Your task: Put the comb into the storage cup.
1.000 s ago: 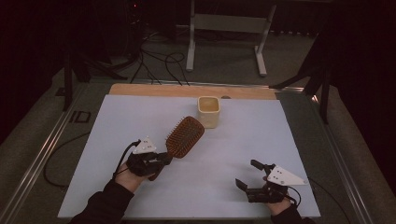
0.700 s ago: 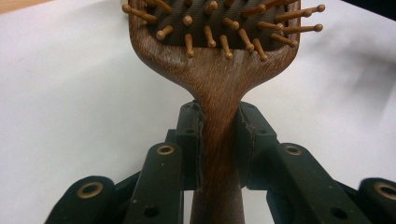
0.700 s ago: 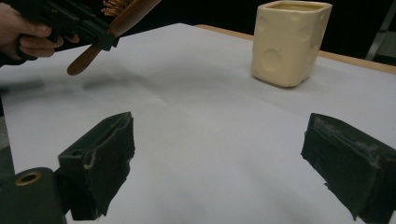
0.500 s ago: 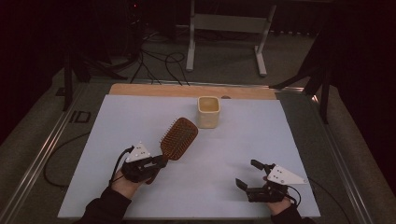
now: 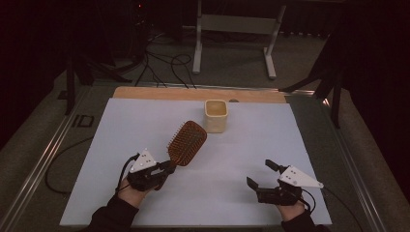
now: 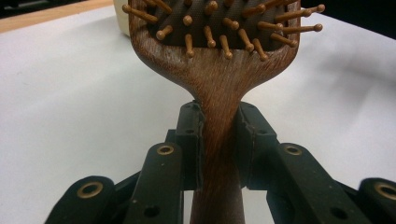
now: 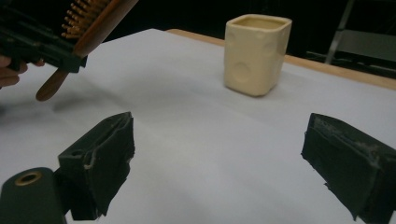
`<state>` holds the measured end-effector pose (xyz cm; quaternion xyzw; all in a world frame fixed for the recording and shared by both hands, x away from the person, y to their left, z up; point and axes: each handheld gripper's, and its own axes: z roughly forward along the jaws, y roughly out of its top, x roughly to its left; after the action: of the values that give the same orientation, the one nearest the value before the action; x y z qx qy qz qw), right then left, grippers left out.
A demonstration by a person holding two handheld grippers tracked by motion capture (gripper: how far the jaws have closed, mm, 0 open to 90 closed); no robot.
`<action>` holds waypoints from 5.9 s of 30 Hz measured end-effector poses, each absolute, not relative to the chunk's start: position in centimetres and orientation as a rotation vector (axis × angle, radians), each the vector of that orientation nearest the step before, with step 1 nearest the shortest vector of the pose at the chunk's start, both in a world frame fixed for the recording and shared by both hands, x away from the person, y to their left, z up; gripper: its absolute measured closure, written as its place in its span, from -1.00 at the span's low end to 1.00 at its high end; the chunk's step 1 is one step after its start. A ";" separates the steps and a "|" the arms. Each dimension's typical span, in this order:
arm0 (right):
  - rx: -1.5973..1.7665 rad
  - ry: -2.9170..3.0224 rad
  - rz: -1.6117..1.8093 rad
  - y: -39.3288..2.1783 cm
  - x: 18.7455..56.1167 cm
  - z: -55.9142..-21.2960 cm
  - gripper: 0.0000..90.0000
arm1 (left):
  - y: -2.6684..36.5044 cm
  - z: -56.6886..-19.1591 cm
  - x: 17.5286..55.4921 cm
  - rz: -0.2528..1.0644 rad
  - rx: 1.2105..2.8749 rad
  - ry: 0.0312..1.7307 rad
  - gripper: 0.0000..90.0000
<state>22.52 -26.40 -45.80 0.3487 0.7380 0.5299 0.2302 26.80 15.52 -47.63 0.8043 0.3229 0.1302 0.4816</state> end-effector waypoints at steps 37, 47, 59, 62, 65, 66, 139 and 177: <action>0.865 2.116 1.565 -19.1 27.0 -37.1 -0.83 | 15.4 -47.6 26.6 0.308 1.945 0.773 0.64; 0.850 2.112 1.600 -17.5 27.9 -36.7 -0.83 | 15.3 -47.6 26.5 0.304 1.929 0.769 0.64; 0.926 2.105 1.716 -14.3 29.9 -37.4 -0.83 | 15.0 -47.7 26.3 0.296 1.933 0.756 0.64; 0.990 2.104 1.750 -13.9 30.4 -37.8 -0.83 | 15.0 -47.7 26.3 0.300 1.930 0.753 0.64; 1.058 2.097 1.766 -13.5 30.8 -38.2 -0.82 | 15.0 -47.7 26.2 0.302 1.928 0.750 0.64; 1.090 2.093 1.755 -13.3 31.0 -38.2 -0.81 | 15.0 -47.7 26.2 0.307 1.928 0.749 0.64; 1.335 2.198 1.872 -12.1 31.8 -38.0 0.16 | 15.2 -48.0 27.0 0.185 1.929 0.714 -0.11; 1.301 1.981 1.864 -17.0 35.9 -32.3 0.16 | 17.3 -48.8 26.9 0.179 1.957 0.637 -1.00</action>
<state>35.88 -16.99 -32.28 0.4308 0.6556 0.6170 0.0631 26.87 17.27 -48.82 0.8136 0.2647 0.0744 0.5122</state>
